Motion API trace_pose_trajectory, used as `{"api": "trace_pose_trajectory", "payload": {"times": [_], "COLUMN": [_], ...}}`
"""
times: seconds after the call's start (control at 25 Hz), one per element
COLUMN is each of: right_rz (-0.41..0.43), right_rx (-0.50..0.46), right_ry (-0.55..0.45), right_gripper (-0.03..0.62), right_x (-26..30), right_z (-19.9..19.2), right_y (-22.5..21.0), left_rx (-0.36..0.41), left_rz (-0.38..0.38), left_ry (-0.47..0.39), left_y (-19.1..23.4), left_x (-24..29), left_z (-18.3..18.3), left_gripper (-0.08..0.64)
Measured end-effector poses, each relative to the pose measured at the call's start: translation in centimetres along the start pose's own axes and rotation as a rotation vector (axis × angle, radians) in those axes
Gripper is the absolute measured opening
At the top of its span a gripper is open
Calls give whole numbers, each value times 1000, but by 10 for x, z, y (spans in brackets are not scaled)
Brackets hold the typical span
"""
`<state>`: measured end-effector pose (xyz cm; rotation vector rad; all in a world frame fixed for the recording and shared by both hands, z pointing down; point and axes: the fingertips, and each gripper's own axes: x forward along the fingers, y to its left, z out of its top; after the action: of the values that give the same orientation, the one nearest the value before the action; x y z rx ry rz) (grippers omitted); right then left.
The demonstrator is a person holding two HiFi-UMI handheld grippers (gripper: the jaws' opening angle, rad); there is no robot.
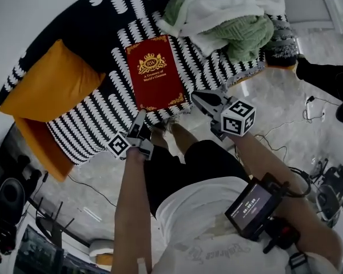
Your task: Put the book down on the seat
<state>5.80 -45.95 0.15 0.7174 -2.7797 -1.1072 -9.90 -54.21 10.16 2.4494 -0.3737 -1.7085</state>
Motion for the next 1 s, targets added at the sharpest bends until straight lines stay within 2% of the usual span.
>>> {"api": "trace_pose_trajectory", "payload": {"times": [0.28,0.64,0.84,1.0], "right_rz": [16,0,-11,-18], "right_rx": [31,64,83,90], "right_ry": [22,49,53,34], "right_gripper": [14,14,15,14], "right_x": [0,3,-10,-14], "right_z": [-31,-54,-82,-90], "right_y": [-13,-30,-37,-45], "left_rx": [4,4,14,27], "left_rz": [38,75,95,64], "left_ry": [-11,-13,-6,0], "left_y": [32,70,92,97], "left_x": [12,41,47,51], "left_z": [-14,-10,-28,-36], "left_gripper": [227,227,227,227]}}
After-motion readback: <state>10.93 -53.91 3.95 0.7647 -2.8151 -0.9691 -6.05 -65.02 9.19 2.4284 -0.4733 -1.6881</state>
